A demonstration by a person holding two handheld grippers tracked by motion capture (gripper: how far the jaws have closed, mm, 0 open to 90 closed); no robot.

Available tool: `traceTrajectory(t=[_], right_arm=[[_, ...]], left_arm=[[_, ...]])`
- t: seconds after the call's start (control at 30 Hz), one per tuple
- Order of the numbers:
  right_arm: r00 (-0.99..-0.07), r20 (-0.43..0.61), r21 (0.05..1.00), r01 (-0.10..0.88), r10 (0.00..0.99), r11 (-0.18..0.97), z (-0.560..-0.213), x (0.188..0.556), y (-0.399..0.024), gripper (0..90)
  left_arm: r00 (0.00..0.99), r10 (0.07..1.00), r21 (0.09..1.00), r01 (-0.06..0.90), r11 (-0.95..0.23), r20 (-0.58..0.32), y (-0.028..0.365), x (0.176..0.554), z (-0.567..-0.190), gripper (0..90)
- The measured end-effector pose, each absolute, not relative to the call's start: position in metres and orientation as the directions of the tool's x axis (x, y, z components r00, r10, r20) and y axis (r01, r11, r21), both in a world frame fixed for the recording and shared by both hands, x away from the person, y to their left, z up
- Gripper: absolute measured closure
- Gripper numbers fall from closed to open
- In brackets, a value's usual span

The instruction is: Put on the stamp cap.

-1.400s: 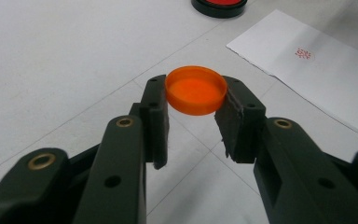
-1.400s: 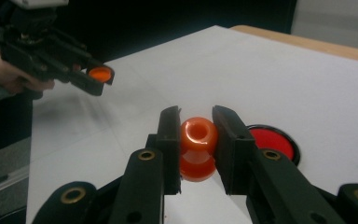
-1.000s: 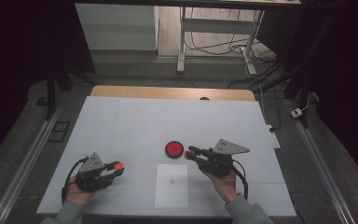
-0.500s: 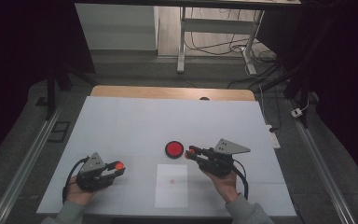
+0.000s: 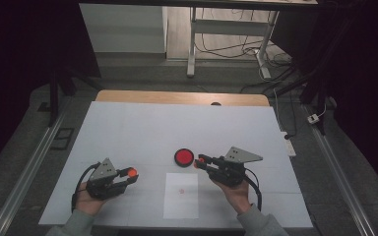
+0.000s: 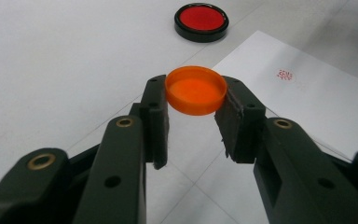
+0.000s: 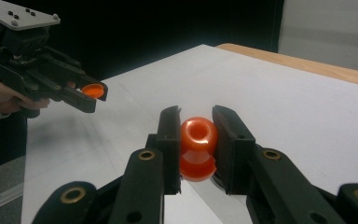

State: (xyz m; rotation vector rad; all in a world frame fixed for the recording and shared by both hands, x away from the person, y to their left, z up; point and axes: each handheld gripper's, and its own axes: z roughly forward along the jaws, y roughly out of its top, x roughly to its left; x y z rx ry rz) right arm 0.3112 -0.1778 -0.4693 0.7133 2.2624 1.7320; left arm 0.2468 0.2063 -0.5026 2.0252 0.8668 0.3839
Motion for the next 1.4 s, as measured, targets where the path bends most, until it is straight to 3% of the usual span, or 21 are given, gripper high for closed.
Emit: traceTrajectory(t=[1.4], right_arm=[[-0.867,0.141,0.949,0.256,0.478,0.185,-0.471,0.312,-0.174,72.1]], left_arm=[[0.813,0.582,0.807,0.351,-0.474,-0.012,0.134,0.270,-0.495,64.5]])
